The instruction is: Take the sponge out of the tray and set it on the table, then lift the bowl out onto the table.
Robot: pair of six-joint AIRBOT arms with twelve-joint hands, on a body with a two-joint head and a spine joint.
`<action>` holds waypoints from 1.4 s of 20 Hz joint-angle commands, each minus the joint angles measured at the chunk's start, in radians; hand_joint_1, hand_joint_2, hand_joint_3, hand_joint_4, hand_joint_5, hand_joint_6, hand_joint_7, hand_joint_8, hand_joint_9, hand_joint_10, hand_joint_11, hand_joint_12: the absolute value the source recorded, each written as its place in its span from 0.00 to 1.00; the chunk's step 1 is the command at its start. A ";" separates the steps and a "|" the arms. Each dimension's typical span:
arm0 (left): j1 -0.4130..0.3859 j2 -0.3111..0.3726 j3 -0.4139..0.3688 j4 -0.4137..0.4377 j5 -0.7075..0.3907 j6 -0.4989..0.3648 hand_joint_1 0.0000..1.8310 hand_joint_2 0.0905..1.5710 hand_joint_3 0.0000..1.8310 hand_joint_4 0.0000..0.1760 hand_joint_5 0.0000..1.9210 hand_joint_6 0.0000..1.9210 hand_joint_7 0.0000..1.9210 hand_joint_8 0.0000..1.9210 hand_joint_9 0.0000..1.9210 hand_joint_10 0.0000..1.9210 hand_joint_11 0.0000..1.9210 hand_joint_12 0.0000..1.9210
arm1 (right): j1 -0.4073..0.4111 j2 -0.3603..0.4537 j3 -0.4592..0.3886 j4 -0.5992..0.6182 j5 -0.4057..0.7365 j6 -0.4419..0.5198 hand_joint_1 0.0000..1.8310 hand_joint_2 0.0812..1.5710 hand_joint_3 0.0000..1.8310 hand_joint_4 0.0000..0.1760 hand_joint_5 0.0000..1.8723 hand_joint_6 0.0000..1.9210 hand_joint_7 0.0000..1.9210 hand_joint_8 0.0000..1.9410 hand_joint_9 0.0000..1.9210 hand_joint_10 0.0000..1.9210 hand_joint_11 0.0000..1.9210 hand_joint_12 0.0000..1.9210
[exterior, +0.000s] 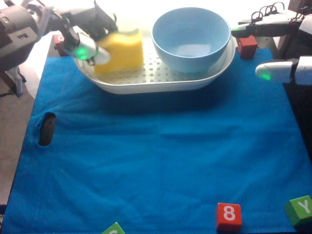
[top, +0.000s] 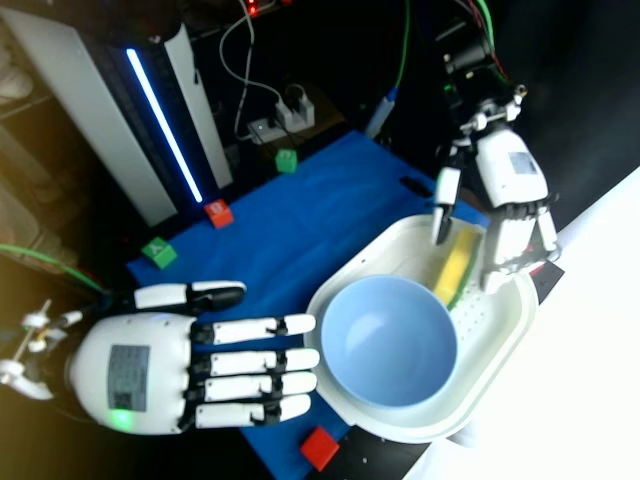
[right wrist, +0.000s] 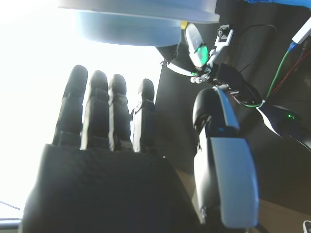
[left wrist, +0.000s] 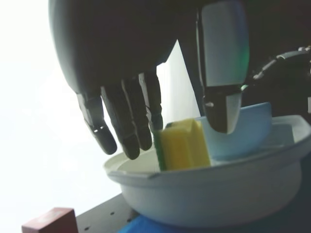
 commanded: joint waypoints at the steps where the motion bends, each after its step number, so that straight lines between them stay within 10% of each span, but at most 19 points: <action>1: -0.010 -0.005 0.012 -0.014 -0.093 -0.002 0.67 0.74 0.00 0.00 0.43 0.52 0.45 0.73 0.27 0.65 0.00 0.95 | 0.014 0.000 0.003 0.058 0.101 0.011 0.39 0.79 0.01 0.41 0.24 0.00 0.16 0.00 0.13 0.00 0.00 0.26; 8: -0.059 0.075 -0.057 -0.040 -0.217 -0.003 0.67 0.72 0.00 0.00 0.50 0.42 0.43 0.73 0.24 0.76 0.02 1.00 | 0.014 0.000 -0.001 0.058 0.101 0.022 0.37 0.82 0.00 0.59 0.25 0.00 0.17 0.00 0.14 0.00 0.02 0.28; 11: -0.078 0.165 -0.149 -0.040 -0.337 -0.003 0.67 0.73 0.00 0.00 0.49 0.46 0.42 0.73 0.28 0.63 0.12 0.92 | 0.014 0.000 -0.004 0.058 0.101 0.023 0.36 0.82 0.01 0.61 0.25 0.00 0.18 0.00 0.14 0.00 0.02 0.27; 15: -0.037 0.331 -0.338 -0.029 -0.547 -0.003 0.74 0.70 0.00 0.00 0.49 0.53 0.48 0.53 0.45 0.63 0.29 0.69 | 0.014 0.001 -0.011 0.059 0.101 0.025 0.35 0.82 0.00 0.57 0.25 0.00 0.18 0.00 0.14 0.00 0.02 0.27; 20: 0.145 0.475 -0.522 -0.058 -0.752 -0.008 0.76 0.63 0.00 0.00 0.59 0.35 0.63 0.26 0.55 0.51 0.42 0.53 | 0.014 0.001 -0.013 0.060 0.101 0.025 0.34 0.83 0.00 0.52 0.25 0.00 0.17 0.00 0.15 0.00 0.04 0.23; 28: 0.354 0.379 -0.516 -0.129 -0.726 -0.064 0.76 0.65 0.00 0.00 0.59 0.33 0.54 0.37 0.56 0.56 0.54 0.61 | 0.013 0.000 -0.015 0.065 0.101 0.025 0.36 0.83 0.00 0.39 0.26 0.00 0.19 0.00 0.15 0.00 0.04 0.24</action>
